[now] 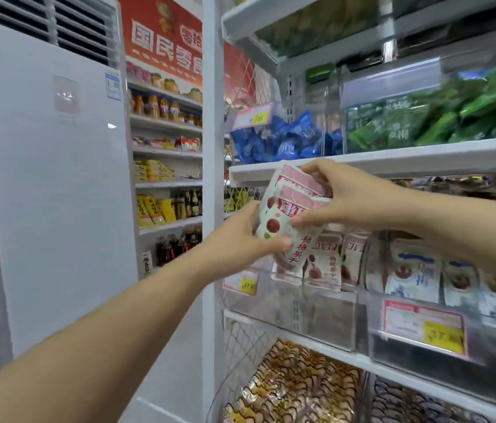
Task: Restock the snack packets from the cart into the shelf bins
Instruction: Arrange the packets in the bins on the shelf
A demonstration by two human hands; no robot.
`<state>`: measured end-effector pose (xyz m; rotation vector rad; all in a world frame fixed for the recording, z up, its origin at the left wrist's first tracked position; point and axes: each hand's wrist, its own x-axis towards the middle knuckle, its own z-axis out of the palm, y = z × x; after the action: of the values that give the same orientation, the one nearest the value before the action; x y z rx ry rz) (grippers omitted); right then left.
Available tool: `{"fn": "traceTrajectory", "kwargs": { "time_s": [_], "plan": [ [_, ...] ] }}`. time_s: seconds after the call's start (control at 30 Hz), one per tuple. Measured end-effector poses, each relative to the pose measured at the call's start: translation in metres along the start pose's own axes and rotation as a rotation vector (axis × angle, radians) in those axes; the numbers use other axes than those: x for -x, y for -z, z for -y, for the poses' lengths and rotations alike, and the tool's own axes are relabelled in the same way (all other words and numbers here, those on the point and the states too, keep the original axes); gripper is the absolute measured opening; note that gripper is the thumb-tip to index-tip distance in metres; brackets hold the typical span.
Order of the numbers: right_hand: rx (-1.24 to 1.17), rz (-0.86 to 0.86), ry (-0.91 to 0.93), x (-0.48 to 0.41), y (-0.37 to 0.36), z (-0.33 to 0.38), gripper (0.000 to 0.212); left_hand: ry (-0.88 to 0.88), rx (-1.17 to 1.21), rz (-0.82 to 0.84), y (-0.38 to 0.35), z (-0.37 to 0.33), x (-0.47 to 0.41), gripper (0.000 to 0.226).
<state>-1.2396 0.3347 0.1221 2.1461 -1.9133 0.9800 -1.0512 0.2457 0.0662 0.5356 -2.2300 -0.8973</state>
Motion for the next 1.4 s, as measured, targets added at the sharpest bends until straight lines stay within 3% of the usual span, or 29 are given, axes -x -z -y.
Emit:
{"fn": "traceTrajectory", "kwargs": {
  "time_s": [0.13,0.27,0.5,0.57,0.63,0.8,0.97,1.13,1.4],
  "plan": [
    [0.146,0.039,-0.075,-0.028,-0.003,-0.042,0.077,0.057,-0.115,0.152,-0.013,0.013,-0.059,0.026],
    [0.337,0.14,-0.138,-0.05,-0.015,-0.083,0.093,0.152,-0.226,0.248,-0.044,0.042,-0.106,0.016],
    [0.46,0.408,-0.325,-0.073,-0.034,-0.139,0.102,0.289,-0.591,0.406,-0.089,0.071,-0.168,0.053],
    [0.483,0.528,-0.428,-0.084,-0.038,-0.156,0.095,0.319,-0.603,0.456,-0.104,0.078,-0.181,0.044],
    [0.514,0.616,-0.477,-0.089,-0.037,-0.163,0.073,0.368,-0.504,0.532,-0.118,0.084,-0.188,0.041],
    [0.67,0.532,-0.321,-0.091,-0.025,-0.17,0.056,0.413,-0.429,0.559,-0.134,0.086,-0.194,0.051],
    [0.541,0.518,-0.286,-0.088,-0.018,-0.182,0.053,0.435,-0.447,0.496,-0.137,0.087,-0.193,0.062],
    [0.402,0.544,-0.207,-0.088,-0.011,-0.18,0.043,0.39,-0.413,0.478,-0.14,0.09,-0.195,0.039],
    [0.383,0.55,-0.227,-0.087,-0.006,-0.189,0.033,0.414,-0.377,0.493,-0.144,0.091,-0.203,0.033]
  ]
}}
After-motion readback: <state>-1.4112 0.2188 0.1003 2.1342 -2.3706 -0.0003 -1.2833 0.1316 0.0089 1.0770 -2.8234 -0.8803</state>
